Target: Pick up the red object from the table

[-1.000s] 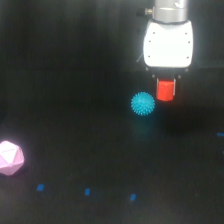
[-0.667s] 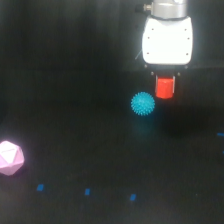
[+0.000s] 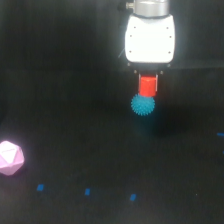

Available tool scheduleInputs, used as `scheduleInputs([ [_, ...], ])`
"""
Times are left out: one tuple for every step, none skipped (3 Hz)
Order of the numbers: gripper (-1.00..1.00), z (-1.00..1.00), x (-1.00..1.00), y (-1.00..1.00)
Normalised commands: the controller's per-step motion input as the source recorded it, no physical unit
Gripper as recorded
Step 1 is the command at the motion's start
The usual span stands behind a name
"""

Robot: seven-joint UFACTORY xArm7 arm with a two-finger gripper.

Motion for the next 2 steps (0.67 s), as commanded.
scheduleInputs([
  [-1.0, -0.52, -0.95, 0.23],
  [-0.96, -0.42, -0.11, -0.61],
])
